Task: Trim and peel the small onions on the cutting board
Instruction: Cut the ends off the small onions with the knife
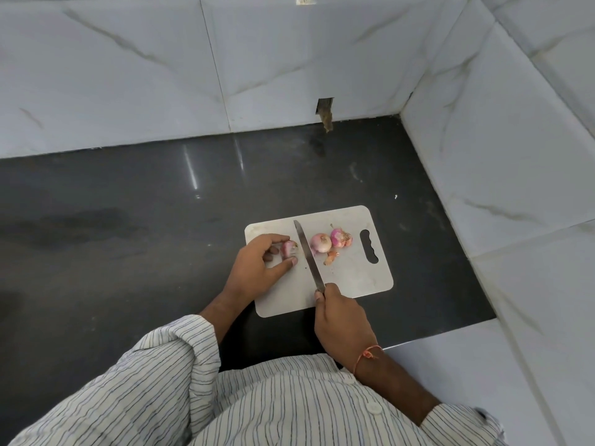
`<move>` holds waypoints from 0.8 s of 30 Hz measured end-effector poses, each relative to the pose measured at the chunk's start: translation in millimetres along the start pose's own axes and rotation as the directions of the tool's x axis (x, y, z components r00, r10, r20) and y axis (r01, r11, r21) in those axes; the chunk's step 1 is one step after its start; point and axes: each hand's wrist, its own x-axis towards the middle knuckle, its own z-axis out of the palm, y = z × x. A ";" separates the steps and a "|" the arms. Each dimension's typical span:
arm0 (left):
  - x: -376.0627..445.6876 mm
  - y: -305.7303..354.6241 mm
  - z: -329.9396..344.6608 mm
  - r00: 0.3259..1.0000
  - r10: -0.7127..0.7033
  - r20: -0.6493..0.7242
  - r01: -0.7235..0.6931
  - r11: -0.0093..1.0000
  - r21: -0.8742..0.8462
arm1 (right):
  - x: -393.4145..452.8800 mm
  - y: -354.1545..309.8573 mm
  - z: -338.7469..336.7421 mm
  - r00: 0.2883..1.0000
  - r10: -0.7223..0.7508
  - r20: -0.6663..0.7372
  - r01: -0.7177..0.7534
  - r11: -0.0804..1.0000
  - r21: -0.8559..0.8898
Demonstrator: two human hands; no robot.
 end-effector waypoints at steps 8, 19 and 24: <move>-3.1 -4.7 -5.3 0.999 0.015 -0.041 -0.015 1.000 -0.006 | -2.0 -6.5 3.2 1.000 -0.017 0.012 0.017 1.000 0.014; -0.1 -3.5 -5.9 0.999 0.006 -0.042 -0.007 1.000 -0.027 | -5.0 -12.4 -2.3 0.999 0.008 0.054 -0.006 1.000 -0.023; -1.2 -2.4 -6.7 0.999 0.025 -0.045 -0.026 0.999 -0.025 | -4.7 -11.8 -5.5 0.998 -0.002 0.056 0.004 0.999 -0.041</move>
